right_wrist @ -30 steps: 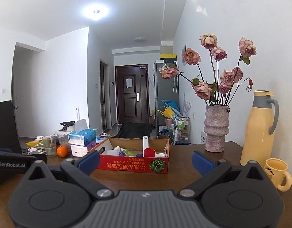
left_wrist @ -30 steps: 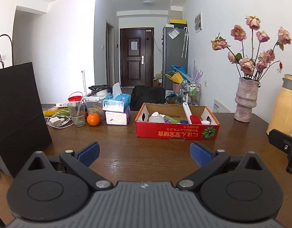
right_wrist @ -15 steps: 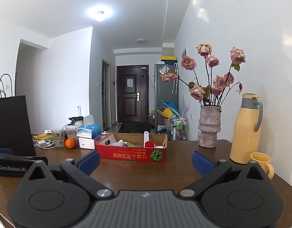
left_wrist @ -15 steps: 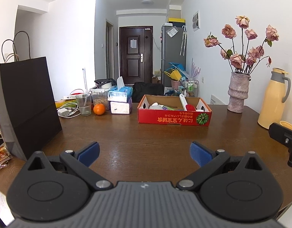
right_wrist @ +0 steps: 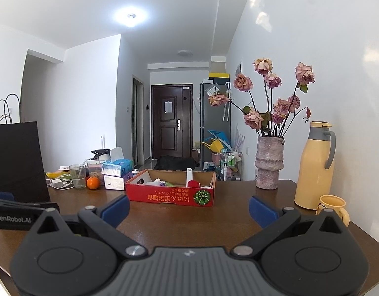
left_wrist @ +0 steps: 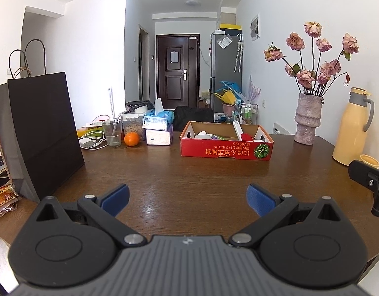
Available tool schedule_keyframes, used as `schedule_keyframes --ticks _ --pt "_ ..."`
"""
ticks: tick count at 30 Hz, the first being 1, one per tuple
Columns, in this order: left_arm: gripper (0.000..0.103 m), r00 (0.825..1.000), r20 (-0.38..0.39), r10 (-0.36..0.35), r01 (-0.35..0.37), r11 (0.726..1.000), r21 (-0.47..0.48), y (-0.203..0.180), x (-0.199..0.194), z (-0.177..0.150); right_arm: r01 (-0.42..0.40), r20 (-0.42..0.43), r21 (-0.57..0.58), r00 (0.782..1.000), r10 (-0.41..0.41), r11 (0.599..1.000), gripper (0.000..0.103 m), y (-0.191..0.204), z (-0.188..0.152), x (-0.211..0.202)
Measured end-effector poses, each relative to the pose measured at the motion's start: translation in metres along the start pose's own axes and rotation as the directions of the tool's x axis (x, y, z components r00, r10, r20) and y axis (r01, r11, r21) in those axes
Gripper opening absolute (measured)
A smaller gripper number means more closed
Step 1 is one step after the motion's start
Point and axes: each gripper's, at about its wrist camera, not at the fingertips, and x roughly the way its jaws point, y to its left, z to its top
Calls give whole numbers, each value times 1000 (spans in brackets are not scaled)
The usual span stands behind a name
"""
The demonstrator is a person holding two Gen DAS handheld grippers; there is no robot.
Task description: Organize rigid objects
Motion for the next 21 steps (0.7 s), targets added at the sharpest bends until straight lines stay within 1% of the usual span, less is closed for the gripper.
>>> schedule_keyframes --ticks 21 --pt "103 1000 -18 0 0 1000 0 -1 3 -2 2 -20 -4 1000 -2 1000 103 0 -3 4"
